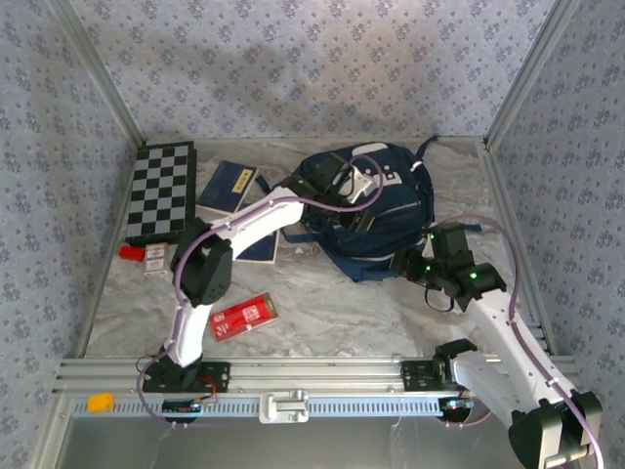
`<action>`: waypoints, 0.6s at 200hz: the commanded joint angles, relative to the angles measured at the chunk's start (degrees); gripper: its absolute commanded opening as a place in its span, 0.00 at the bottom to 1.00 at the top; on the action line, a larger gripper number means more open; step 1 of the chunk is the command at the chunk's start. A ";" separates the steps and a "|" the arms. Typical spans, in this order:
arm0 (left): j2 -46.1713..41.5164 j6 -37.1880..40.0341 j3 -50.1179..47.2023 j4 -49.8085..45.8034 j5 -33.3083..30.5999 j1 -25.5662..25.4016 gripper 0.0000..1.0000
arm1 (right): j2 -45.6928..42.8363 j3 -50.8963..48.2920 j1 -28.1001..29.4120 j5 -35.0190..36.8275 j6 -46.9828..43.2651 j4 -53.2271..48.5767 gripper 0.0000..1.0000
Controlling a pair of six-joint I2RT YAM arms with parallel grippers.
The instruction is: Pack books, pencil case, and school supplies into a backpack
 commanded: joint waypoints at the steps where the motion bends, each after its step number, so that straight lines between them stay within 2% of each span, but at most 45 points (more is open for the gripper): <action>1: -11.38 -8.07 -8.27 6.46 0.93 2.26 0.44 | 2.16 2.36 3.64 -1.34 3.37 0.16 0.50; 25: -19.84 -13.56 -21.45 10.61 -2.12 5.91 0.49 | 6.30 3.87 8.06 -0.74 3.70 2.55 0.51; 48: -25.99 -15.10 -29.01 8.17 -5.99 9.52 0.52 | 10.25 4.40 12.66 -0.64 5.06 7.28 0.53; 75: -29.36 -15.45 -33.95 4.51 -11.75 13.47 0.55 | 15.21 4.54 17.98 0.52 6.87 12.75 0.53; 120: -27.99 -16.71 -36.89 3.58 -14.50 20.84 0.59 | 24.41 6.51 24.91 4.00 9.35 21.70 0.53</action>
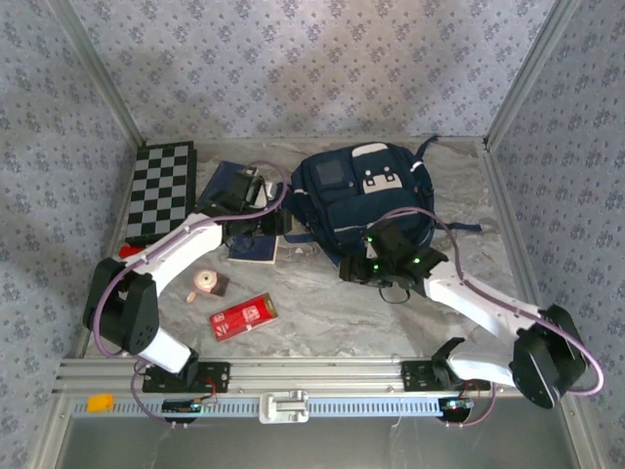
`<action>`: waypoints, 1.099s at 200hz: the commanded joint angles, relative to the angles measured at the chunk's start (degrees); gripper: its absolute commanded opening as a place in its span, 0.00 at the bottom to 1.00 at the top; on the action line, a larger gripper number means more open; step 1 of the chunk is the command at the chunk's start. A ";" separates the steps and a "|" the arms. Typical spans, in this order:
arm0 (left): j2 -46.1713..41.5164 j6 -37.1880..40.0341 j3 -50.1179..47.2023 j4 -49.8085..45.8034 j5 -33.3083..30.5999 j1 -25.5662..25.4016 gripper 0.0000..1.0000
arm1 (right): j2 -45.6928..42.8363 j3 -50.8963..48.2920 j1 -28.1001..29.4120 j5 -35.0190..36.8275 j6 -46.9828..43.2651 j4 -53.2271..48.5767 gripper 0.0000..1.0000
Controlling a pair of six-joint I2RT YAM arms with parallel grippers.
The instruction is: Pack books, pencil case, and school supplies into a backpack
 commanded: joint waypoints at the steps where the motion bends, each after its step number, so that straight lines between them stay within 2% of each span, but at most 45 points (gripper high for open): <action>1: 0.20 -1.23 -0.58 -0.88 -3.75 2.91 0.59 | 3.70 3.09 2.78 3.48 2.33 6.06 0.52; 26: 3.56 -1.58 -0.72 -0.61 -4.35 7.09 0.62 | 8.16 4.59 5.09 5.50 1.95 8.67 0.52; 55: 6.33 -2.66 -2.11 0.98 -5.20 11.54 0.65 | 13.11 5.57 5.93 3.61 2.38 13.80 0.52; 84: 8.31 -3.94 -4.20 2.97 -3.99 16.08 0.68 | 19.85 10.80 7.04 3.08 0.76 13.44 0.52; 106: 10.39 -3.25 -4.35 3.82 -2.66 17.40 0.72 | 24.95 14.76 7.41 3.34 -0.38 13.60 0.52; 160: 13.48 -5.05 -6.64 6.98 1.57 16.97 0.74 | 35.19 23.86 6.77 4.44 -2.94 11.91 0.53; 220: 14.16 -7.13 -9.27 6.87 -1.77 8.22 0.70 | 40.68 29.69 1.95 5.75 -5.11 9.66 0.53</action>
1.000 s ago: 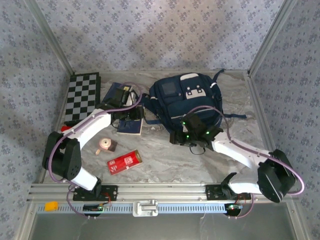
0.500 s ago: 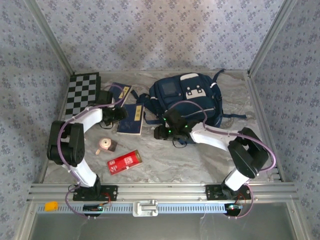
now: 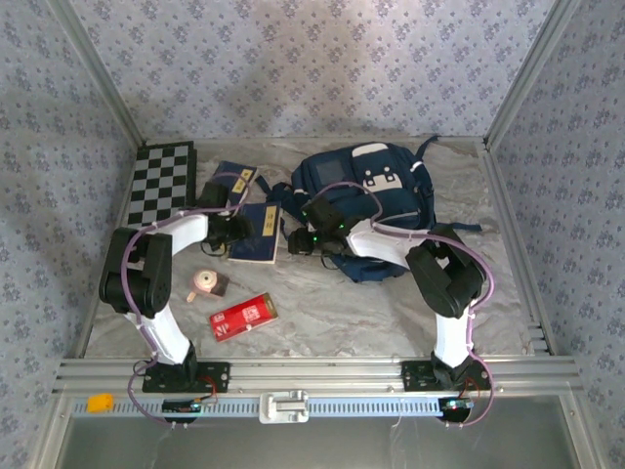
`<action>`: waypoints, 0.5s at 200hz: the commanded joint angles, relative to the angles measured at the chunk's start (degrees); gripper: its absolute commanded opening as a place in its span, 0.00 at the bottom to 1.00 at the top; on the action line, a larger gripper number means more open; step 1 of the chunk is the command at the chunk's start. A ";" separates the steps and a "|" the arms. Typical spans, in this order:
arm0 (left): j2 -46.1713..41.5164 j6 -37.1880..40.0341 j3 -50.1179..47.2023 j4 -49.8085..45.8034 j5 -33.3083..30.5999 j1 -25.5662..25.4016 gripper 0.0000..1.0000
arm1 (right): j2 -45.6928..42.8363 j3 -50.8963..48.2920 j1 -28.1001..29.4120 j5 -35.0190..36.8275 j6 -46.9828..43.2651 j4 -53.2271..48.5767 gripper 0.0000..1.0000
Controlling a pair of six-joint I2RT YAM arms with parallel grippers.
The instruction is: Pack books, pencil case, and school supplies into a backpack
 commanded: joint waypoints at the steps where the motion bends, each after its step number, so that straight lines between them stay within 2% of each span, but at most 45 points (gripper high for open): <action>1: 1.45 -2.90 -3.17 0.82 5.46 -6.02 0.70 | 2.12 2.97 -1.93 2.36 -2.19 -2.38 0.53; 44: -3.63 -8.89 -7.37 1.48 3.33 -11.78 0.66 | 3.88 6.00 -7.13 4.73 -5.19 -5.14 0.54; 70: -7.66 -10.07 -8.51 1.54 2.27 -11.62 0.63 | 2.57 6.09 -9.46 3.69 -5.46 -6.26 0.54; 84: -8.67 -9.46 -7.65 -0.55 -0.06 -11.05 0.63 | 1.24 5.89 -8.51 2.43 -5.90 -7.27 0.54; 100: -8.62 -9.59 -7.28 -0.95 1.53 -9.43 0.62 | 0.06 5.69 -6.97 -0.07 -5.23 -8.76 0.54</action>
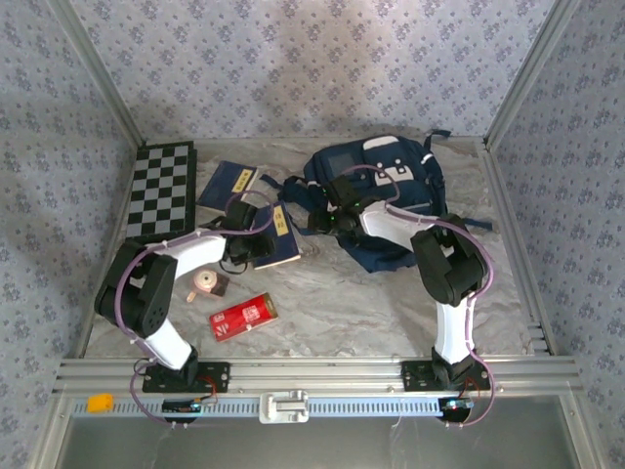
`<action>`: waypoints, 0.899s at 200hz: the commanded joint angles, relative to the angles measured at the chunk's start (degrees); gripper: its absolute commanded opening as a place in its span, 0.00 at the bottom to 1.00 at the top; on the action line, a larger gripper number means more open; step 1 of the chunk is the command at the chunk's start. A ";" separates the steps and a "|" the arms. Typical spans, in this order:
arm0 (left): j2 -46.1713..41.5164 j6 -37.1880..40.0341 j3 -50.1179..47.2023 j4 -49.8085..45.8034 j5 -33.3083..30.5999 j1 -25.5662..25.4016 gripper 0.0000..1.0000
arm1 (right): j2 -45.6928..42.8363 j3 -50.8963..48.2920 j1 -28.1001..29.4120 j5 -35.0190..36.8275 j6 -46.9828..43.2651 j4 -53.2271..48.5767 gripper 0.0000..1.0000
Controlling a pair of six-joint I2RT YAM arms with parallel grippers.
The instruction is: Pack books, pencil case, and school supplies into a backpack
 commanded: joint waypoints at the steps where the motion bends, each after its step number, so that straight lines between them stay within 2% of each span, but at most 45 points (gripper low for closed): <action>1: -1.66 -1.80 0.21 -3.11 2.53 1.92 0.61 | -2.78 0.75 1.99 -1.12 -1.06 -4.67 0.54; 49: -3.84 -6.41 -4.79 3.95 5.36 2.34 0.57 | -2.48 -0.03 7.57 -4.94 1.03 -4.31 0.53; 180: -1.45 -6.65 -5.92 7.28 8.95 2.87 0.46 | 8.90 9.25 8.95 -8.94 2.69 -4.64 0.54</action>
